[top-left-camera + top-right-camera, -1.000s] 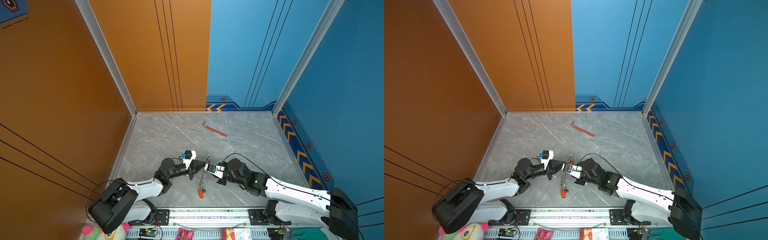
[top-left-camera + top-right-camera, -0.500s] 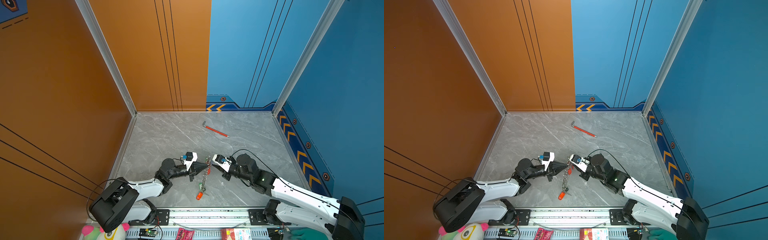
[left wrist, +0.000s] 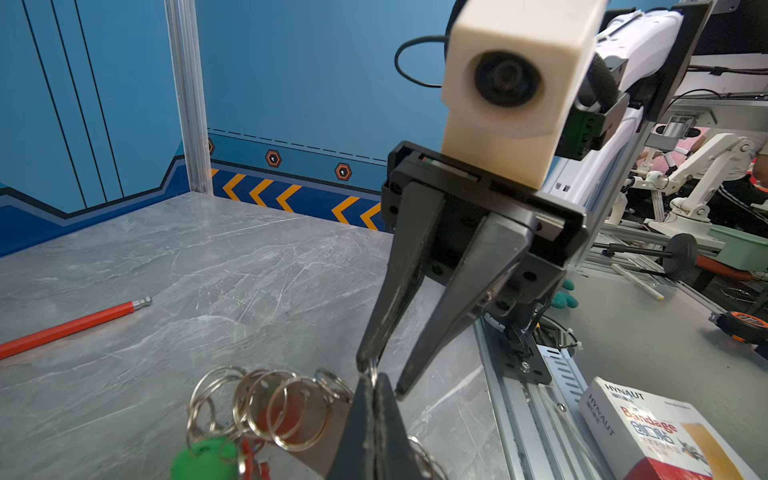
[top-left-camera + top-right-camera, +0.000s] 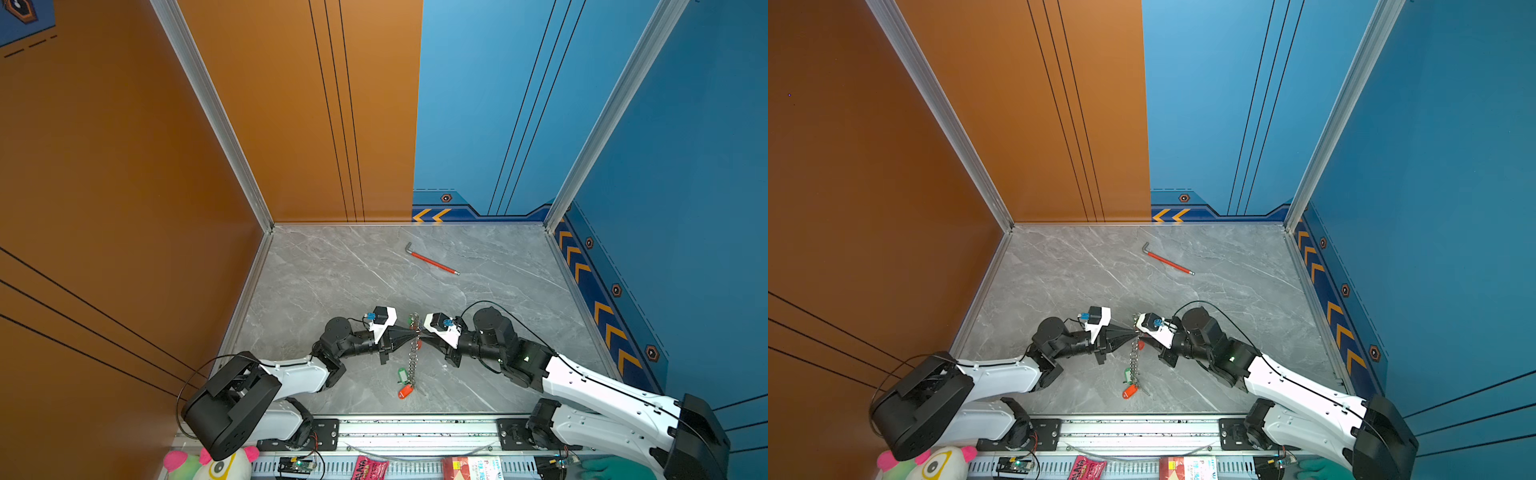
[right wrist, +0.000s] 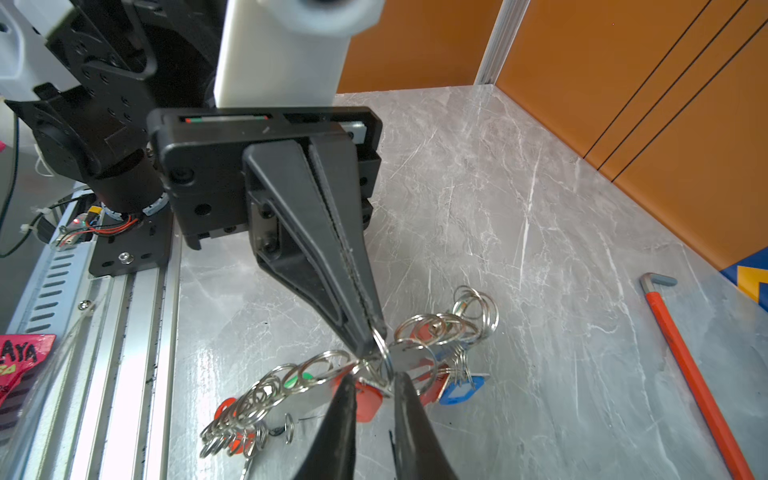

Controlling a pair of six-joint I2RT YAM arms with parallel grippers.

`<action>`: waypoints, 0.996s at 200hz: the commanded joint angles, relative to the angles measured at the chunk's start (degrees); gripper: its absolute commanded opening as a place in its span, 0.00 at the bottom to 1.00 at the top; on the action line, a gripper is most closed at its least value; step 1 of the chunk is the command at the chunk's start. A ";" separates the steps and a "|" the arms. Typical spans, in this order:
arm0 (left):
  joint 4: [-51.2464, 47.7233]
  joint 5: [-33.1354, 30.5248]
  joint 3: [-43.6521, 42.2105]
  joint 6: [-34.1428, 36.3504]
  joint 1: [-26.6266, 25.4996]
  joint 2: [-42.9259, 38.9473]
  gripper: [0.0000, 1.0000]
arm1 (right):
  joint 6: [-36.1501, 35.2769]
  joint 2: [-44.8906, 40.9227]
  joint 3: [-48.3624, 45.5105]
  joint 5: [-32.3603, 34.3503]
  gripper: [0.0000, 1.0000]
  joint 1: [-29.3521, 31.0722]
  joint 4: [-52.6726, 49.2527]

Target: Put the keys on the keyring

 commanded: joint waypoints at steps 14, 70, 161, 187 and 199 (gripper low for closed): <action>2.33 0.76 0.64 1.08 -0.32 0.16 0.00 | 0.66 1.44 2.44 -2.00 0.15 -0.23 -0.52; 2.23 1.31 0.57 1.81 -0.68 0.63 0.00 | -0.15 3.32 3.77 -1.05 0.03 -0.32 -2.31; -17.93 -1.30 2.97 7.91 0.03 -6.28 0.33 | -9.89 8.07 17.94 19.70 0.00 7.81 -27.83; -18.37 -0.96 3.15 8.13 0.03 -5.95 0.34 | -11.56 9.45 19.93 21.68 0.00 9.44 -29.65; -18.94 -0.84 3.37 8.28 0.04 -5.73 0.32 | -12.15 9.90 20.61 22.57 0.00 9.94 -29.77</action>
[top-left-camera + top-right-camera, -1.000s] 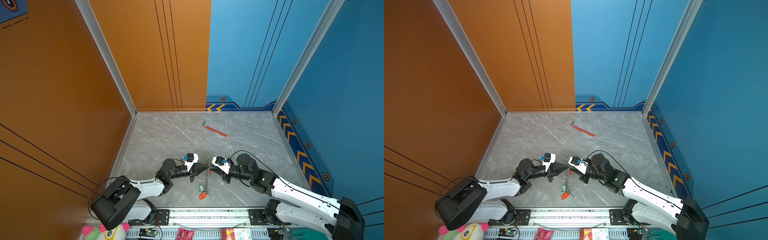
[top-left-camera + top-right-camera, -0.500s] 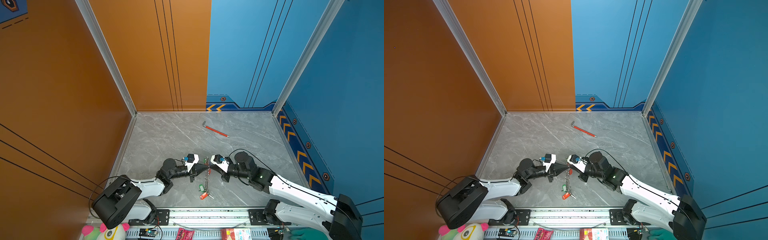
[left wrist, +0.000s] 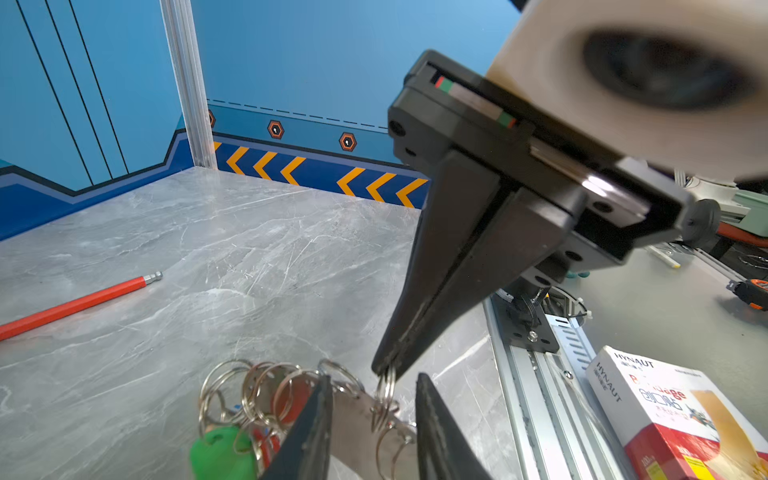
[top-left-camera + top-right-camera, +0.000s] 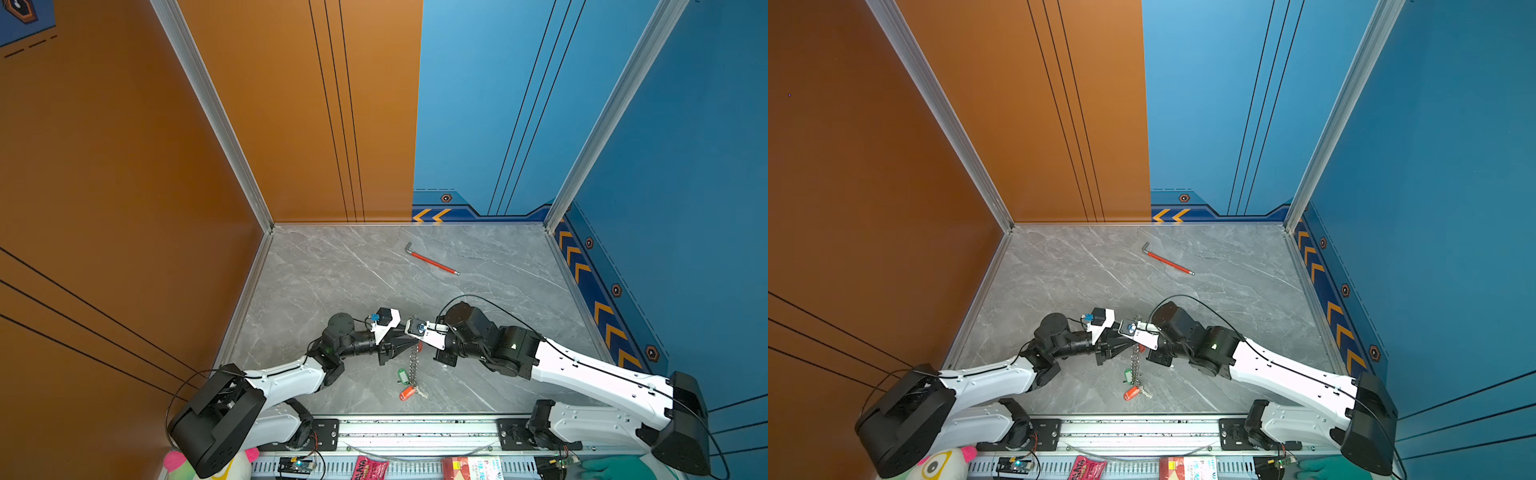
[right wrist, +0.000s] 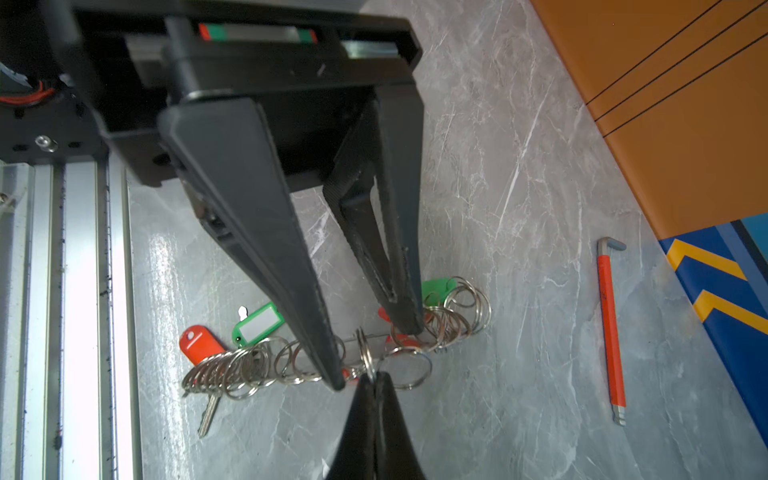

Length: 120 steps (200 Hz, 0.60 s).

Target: Put the keys on the keyring

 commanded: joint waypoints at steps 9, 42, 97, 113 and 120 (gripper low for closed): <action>-2.97 -0.07 1.49 1.52 0.12 0.03 0.30 | -3.46 0.87 3.32 5.13 0.00 1.18 -3.67; -3.29 0.74 1.93 1.73 0.06 0.88 0.25 | -4.28 2.31 4.60 5.13 0.00 1.63 -3.67; -3.73 1.58 2.92 1.52 -0.19 2.84 0.16 | -5.00 4.12 5.71 5.61 0.00 2.34 -3.49; -4.15 1.57 3.26 1.57 -0.28 3.18 0.10 | -5.27 4.39 5.97 5.74 0.00 2.51 -3.49; -4.36 1.56 3.35 1.57 -0.25 3.24 0.08 | -5.35 4.48 6.06 5.74 0.00 2.54 -3.49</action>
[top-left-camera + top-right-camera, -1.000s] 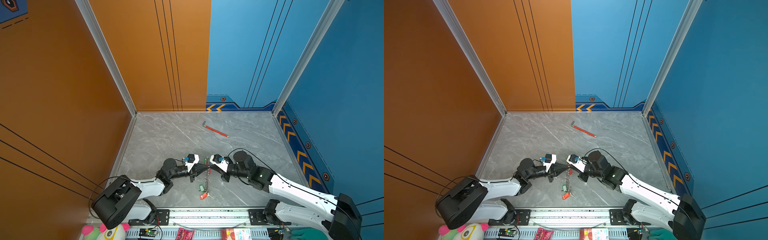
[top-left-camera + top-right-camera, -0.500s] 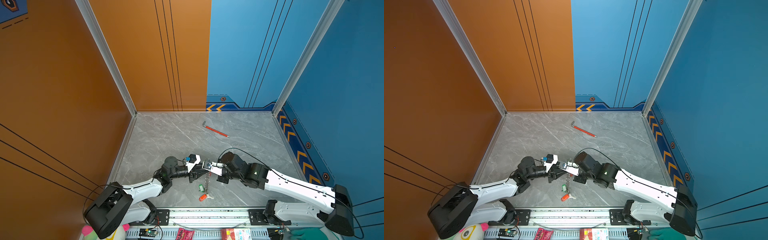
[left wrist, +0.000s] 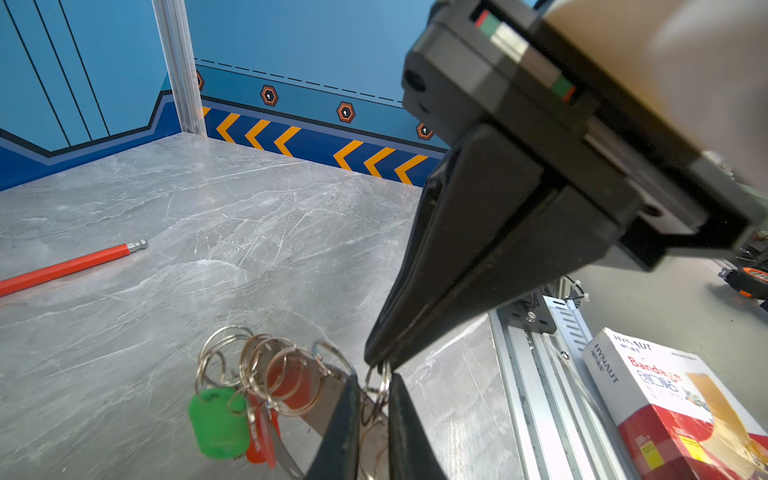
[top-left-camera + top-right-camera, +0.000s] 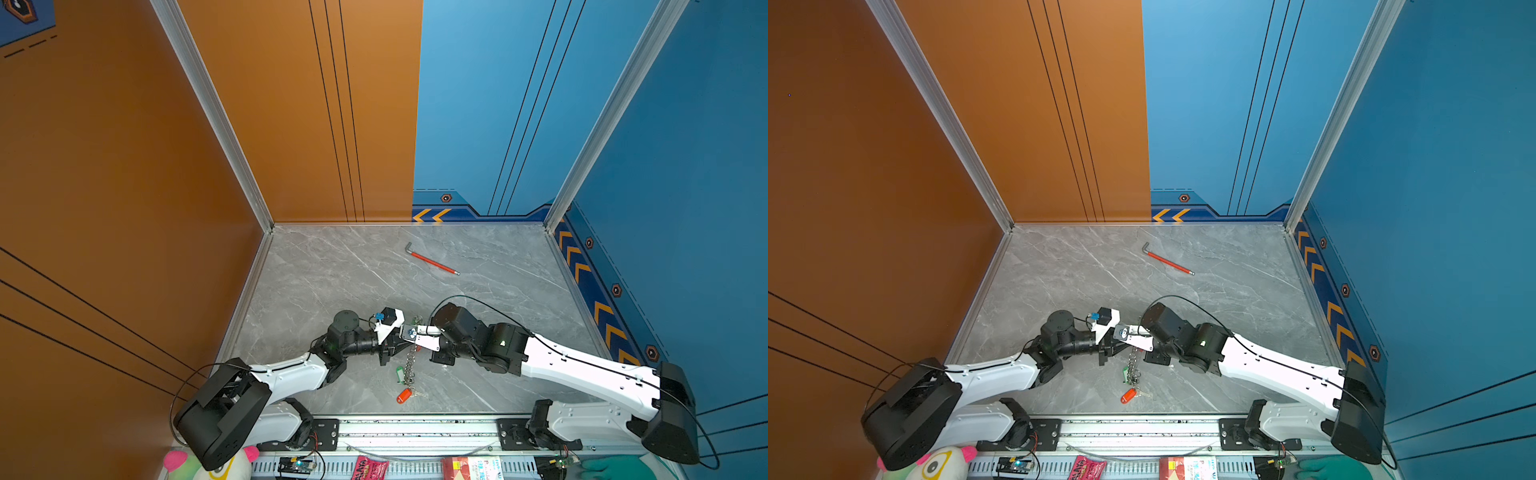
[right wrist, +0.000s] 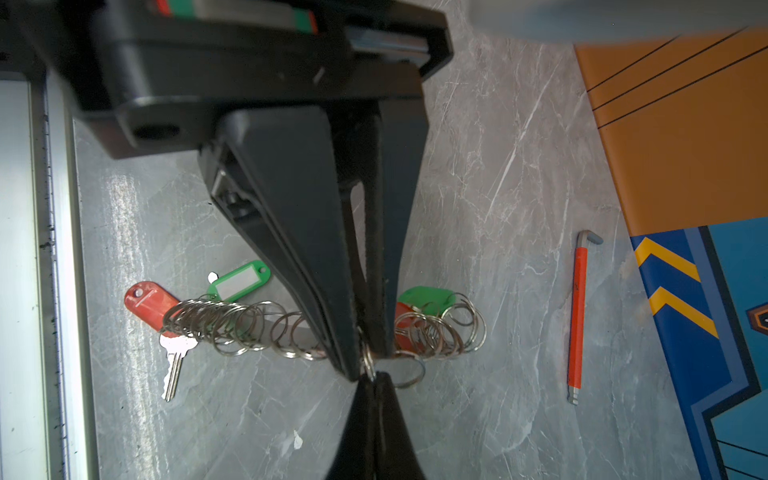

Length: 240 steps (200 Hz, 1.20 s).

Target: Put the keys on the keyring

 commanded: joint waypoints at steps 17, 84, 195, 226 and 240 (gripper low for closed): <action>-0.92 0.55 1.80 0.60 -0.30 0.53 0.04 | -1.32 0.74 2.80 1.02 0.00 0.84 0.42; -1.02 -1.32 1.41 0.75 -0.32 -0.78 0.00 | 2.05 -2.55 -1.05 -1.66 0.08 -1.51 4.62; 7.23 -2.03 -2.17 0.22 -0.50 -2.66 0.00 | 11.99 -10.09 -14.19 -21.81 0.20 -9.60 18.76; 7.63 -1.11 -2.48 0.24 -0.47 -3.09 0.00 | 12.27 -8.85 -14.11 -21.37 0.20 -9.94 19.38; 7.82 -0.75 -2.44 0.25 -0.46 -2.97 0.00 | 12.35 -8.37 -13.94 -21.63 0.20 -10.13 19.30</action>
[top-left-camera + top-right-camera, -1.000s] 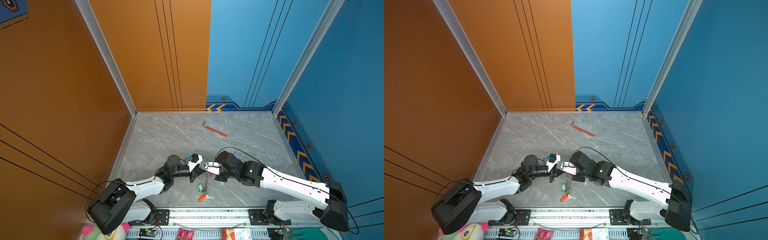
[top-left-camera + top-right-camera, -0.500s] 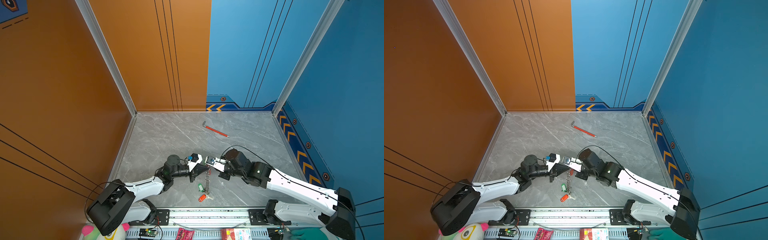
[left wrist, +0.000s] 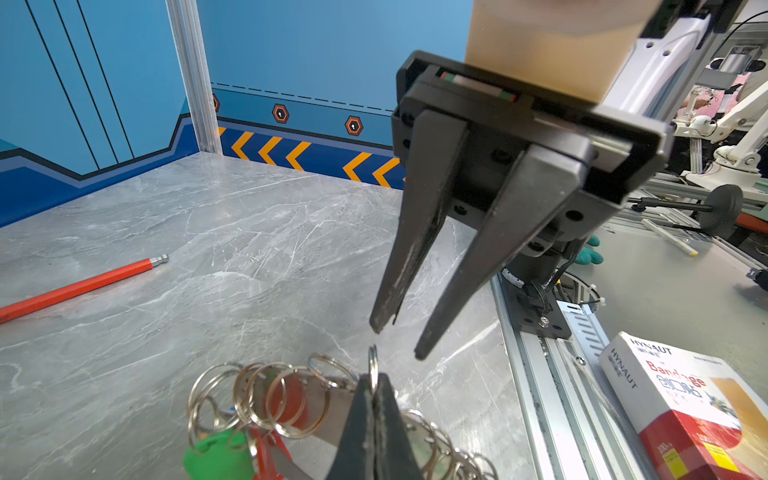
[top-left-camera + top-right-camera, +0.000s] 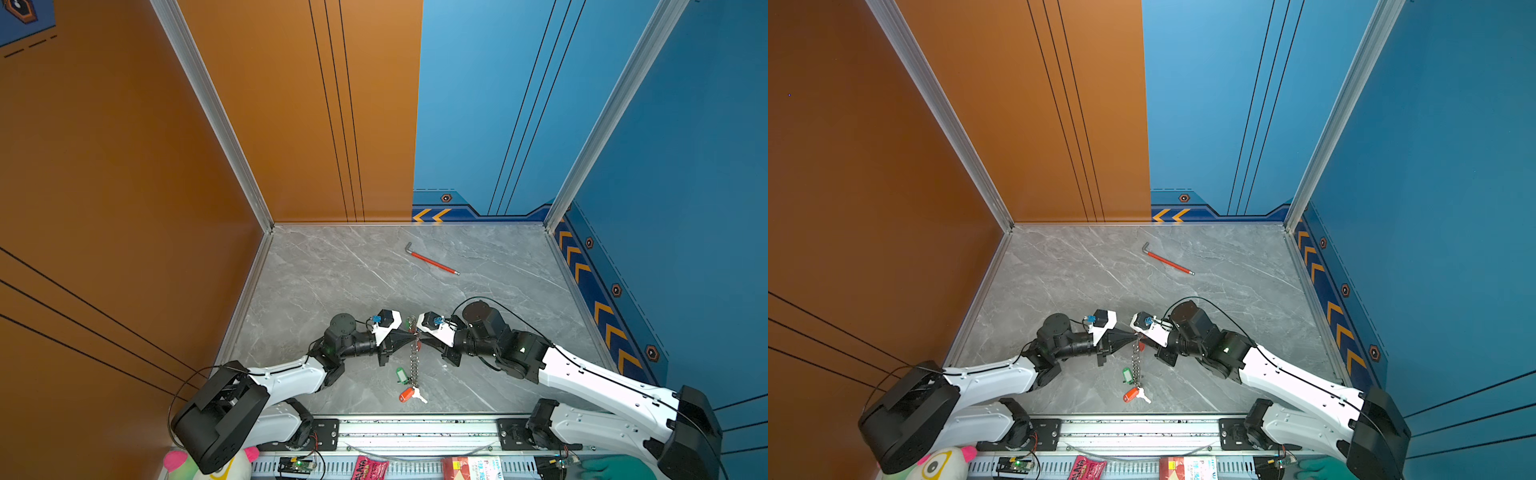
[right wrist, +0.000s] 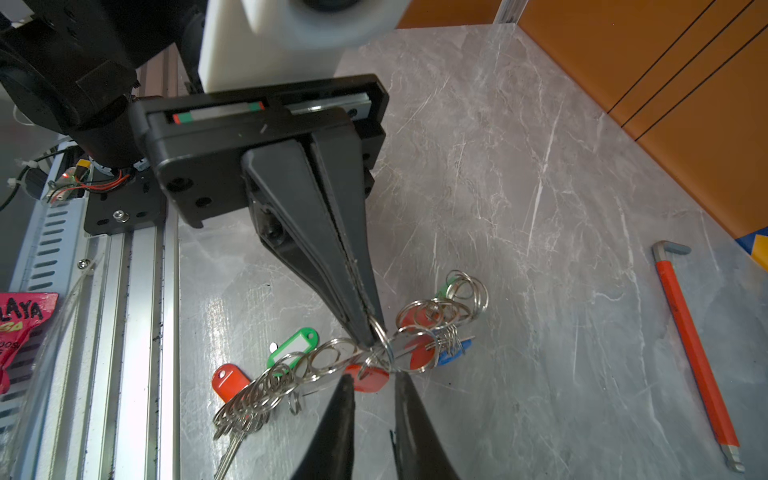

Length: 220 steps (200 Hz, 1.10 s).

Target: Put the keys on the keyring

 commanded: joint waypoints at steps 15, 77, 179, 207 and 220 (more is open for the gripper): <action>4.33 1.53 -0.38 -0.69 -0.52 -1.26 0.00 | 1.45 1.29 -0.12 -1.70 0.20 -0.52 1.91; 4.75 3.54 0.05 -1.06 -0.89 0.05 0.00 | 1.49 2.79 1.10 -2.20 0.09 -0.75 1.56; 4.67 2.26 0.67 -0.84 -0.91 2.92 0.17 | -1.35 3.62 4.60 5.87 0.00 1.92 -5.14; 3.44 3.11 1.28 -0.72 -0.92 3.21 0.10 | -1.79 4.90 5.80 7.06 0.00 2.65 -6.42; 2.97 3.31 1.61 -0.74 -0.99 3.47 0.07 | -1.75 4.99 5.81 6.75 0.00 2.78 -5.98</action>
